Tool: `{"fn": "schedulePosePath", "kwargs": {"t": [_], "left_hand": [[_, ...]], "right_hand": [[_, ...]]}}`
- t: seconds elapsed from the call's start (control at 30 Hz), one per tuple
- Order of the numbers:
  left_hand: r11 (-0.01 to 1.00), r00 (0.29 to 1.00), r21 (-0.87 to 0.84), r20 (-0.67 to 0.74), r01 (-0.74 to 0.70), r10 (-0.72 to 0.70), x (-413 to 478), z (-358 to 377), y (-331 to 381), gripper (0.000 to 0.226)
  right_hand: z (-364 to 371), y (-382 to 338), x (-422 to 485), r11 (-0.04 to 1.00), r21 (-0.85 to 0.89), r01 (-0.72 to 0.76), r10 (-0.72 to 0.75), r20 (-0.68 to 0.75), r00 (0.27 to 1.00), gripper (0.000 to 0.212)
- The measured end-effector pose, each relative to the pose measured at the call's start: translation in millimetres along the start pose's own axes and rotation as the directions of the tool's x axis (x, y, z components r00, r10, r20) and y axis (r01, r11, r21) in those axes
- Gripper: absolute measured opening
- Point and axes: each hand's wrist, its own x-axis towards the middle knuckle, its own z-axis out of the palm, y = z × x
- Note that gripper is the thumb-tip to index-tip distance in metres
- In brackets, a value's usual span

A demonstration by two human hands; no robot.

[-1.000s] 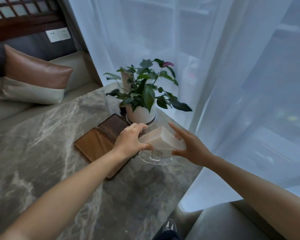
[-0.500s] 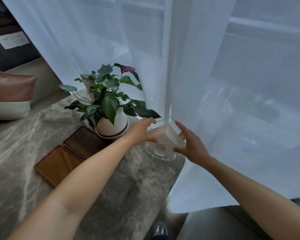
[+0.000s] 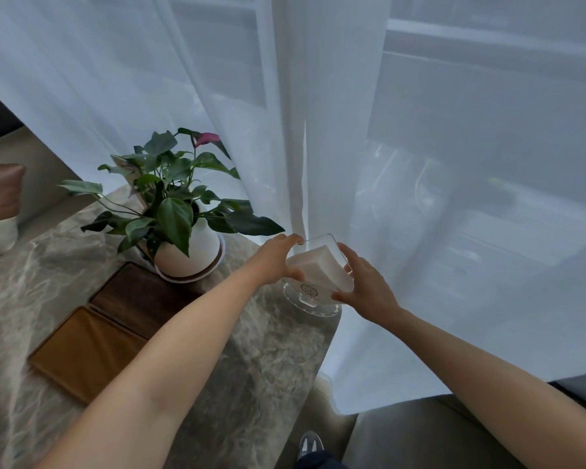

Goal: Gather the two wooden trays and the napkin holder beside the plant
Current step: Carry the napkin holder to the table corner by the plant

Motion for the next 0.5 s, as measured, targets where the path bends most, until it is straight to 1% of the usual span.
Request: {"fn": "schedulePosePath", "kwargs": {"t": [0.27, 0.4, 0.5], "left_hand": [[0.999, 1.0, 0.035, 0.004, 0.008, -0.009, 5, 3, -2, 0.072], [0.993, 1.0, 0.12, -0.012, 0.005, -0.004, 2, 7, -1, 0.074], [0.968, 1.0, 0.251, -0.009, -0.01, 0.013, -1, 10, -1, 0.075]], "right_hand": [[9, -4, -1, 0.999, 0.004, -0.051, 0.051, -0.009, 0.999, 0.087], [10, -7, -2, 0.998, -0.007, -0.057, 0.057, -0.017, 0.998, 0.086], [10, -9, -4, 0.997, -0.01, -0.07, 0.07, -0.011, 0.997, 0.087]]}}
